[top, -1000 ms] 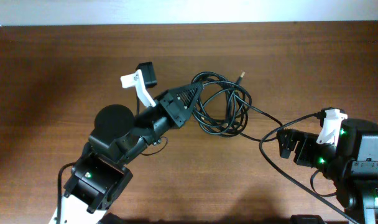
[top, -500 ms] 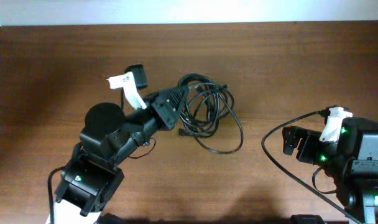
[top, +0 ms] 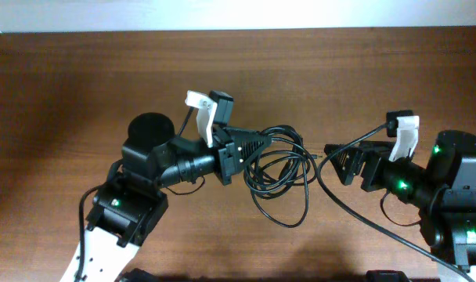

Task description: Untangle cables

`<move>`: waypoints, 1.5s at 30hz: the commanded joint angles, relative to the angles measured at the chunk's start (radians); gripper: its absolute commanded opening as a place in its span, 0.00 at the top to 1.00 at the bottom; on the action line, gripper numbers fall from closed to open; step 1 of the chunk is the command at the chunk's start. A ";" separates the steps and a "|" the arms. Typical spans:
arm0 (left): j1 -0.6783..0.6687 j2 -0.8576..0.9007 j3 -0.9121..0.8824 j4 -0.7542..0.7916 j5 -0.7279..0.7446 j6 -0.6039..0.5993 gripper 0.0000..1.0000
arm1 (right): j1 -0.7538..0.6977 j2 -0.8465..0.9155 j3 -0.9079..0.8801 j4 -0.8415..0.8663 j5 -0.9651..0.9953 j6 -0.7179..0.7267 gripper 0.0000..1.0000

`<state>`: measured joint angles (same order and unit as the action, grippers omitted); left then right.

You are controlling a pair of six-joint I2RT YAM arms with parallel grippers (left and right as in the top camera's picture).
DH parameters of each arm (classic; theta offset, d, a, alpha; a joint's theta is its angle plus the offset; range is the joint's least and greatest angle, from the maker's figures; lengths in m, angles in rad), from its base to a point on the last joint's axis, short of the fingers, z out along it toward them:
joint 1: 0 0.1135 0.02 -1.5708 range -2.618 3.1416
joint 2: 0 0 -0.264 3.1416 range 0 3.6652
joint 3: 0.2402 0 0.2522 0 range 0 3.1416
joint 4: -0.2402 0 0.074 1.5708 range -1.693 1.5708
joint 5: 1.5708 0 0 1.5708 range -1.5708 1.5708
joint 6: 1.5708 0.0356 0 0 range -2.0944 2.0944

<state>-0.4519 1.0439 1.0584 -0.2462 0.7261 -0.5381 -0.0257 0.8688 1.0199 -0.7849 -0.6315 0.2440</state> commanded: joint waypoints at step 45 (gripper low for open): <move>-0.128 0.156 0.019 0.193 -0.123 -0.003 1.00 | 0.000 -0.115 0.005 -0.135 0.033 -0.075 0.00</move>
<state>-0.5835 1.2064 1.0576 -0.0814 0.6010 -0.5343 -0.0257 0.7601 1.0199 -0.9119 -0.5480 0.2184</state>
